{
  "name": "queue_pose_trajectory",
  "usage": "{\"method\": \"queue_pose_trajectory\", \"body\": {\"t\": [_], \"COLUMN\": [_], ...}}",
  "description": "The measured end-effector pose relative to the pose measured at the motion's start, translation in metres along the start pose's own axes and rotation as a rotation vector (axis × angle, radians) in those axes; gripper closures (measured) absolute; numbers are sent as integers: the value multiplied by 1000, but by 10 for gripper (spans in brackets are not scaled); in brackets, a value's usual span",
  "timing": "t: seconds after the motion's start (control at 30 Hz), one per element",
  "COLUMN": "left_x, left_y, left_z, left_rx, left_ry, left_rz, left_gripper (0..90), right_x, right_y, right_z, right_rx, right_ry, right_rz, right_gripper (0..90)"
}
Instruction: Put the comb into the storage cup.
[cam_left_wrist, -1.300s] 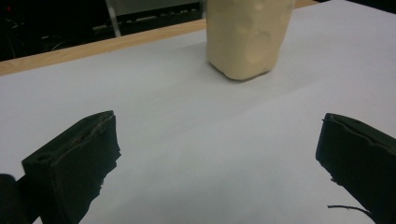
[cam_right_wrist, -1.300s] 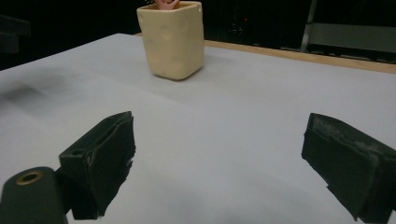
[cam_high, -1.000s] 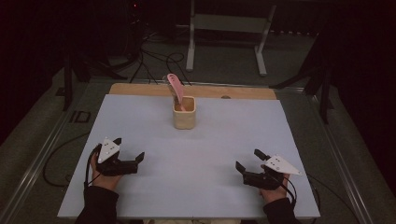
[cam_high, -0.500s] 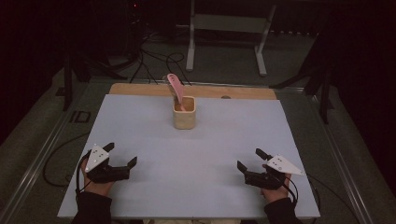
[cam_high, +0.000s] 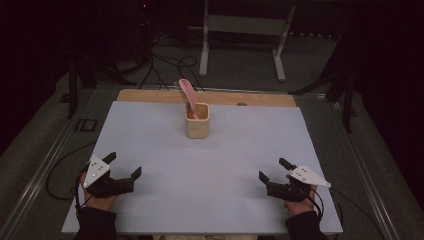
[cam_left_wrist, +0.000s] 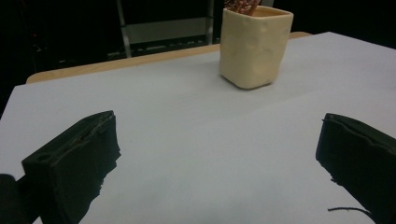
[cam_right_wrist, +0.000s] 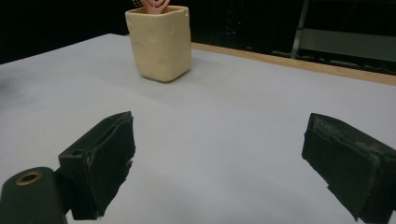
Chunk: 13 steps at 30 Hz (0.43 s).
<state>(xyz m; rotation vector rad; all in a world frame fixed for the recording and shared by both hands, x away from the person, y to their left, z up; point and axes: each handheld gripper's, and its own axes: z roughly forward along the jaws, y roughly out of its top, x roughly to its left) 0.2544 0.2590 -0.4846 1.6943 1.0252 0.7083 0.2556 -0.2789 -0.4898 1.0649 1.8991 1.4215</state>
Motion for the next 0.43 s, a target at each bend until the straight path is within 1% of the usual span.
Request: {"method": "queue_pose_trajectory", "body": {"t": [0.1,0.23,0.43], "left_x": [0,1,1], "left_y": [0,0,0], "left_z": [0,0,0], "left_rx": [-4,-3,1], "left_ry": [2,5,10], "left_rz": [-2,-5,-5], "left_gripper": [0,0,0], "right_x": [-1,-2,0], "right_y": [0,-1,-1], "right_z": [0,-2,0], "right_rx": [0,-1,4], "right_ry": [-2,-5,8], "right_rz": [0,13,8], "right_gripper": [91,91,90]}}
